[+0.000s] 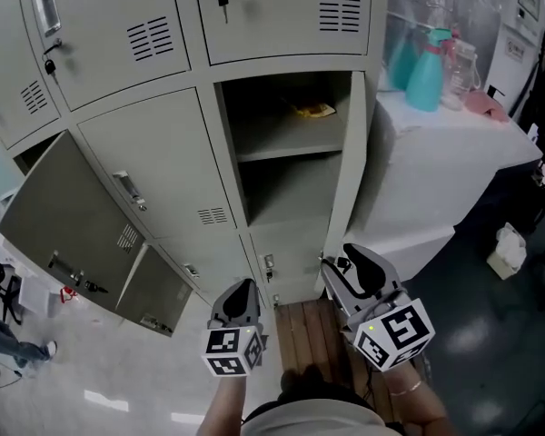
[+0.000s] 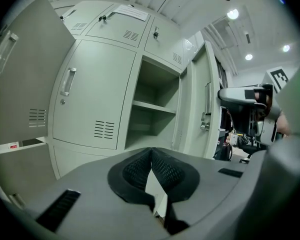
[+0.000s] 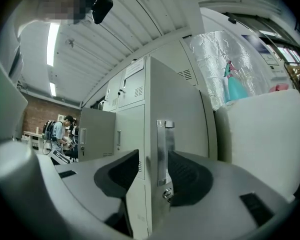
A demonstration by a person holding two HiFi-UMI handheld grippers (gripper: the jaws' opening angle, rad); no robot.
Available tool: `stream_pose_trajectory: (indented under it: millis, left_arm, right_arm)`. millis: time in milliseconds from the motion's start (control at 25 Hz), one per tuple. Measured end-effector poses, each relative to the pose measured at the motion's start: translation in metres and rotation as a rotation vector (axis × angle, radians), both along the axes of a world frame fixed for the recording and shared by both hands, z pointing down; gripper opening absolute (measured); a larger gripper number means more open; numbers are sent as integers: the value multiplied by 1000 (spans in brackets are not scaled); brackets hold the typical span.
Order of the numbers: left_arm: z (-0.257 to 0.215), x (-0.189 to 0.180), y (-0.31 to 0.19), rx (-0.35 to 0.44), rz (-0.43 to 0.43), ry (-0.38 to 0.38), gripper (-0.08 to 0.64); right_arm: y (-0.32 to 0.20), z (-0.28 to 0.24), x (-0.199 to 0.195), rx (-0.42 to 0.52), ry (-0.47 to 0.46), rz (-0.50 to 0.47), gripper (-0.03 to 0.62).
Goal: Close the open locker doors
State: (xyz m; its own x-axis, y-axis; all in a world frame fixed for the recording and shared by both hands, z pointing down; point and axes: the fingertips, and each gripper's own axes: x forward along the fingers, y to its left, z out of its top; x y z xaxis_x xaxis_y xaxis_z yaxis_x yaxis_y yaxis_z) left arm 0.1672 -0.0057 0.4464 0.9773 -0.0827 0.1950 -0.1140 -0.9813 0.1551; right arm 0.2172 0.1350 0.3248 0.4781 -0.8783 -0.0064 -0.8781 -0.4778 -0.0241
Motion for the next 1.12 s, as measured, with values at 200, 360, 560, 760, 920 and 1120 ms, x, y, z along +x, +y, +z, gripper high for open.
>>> stream_pose_trajectory:
  millis: [200,360,560,760,920,1120]
  left_arm:
    - [-4,5,-3,7,-13,-3,21]
    - [-9,12,-8,11,-31,2,21]
    - [-5,10,-11,5,-53,-7,21]
    - [-3,4,-24,3,-99,-14,21]
    - [-5,-5,-37,2,-149,-15,21]
    - [-9,-14,-52,4,-206,-8,21]
  right_arm:
    - [-4,-2,0,1,3,-25,161]
    - [-9,-2,3,-21,28,-41,152]
    - [-20,2,7,-46,32,-56,143]
    - [-41,4,11,-44,38,-101,143]
    - [-62,4,13,-48,46,-143,150]
    - [-90,3,19,-38,51,-179,148]
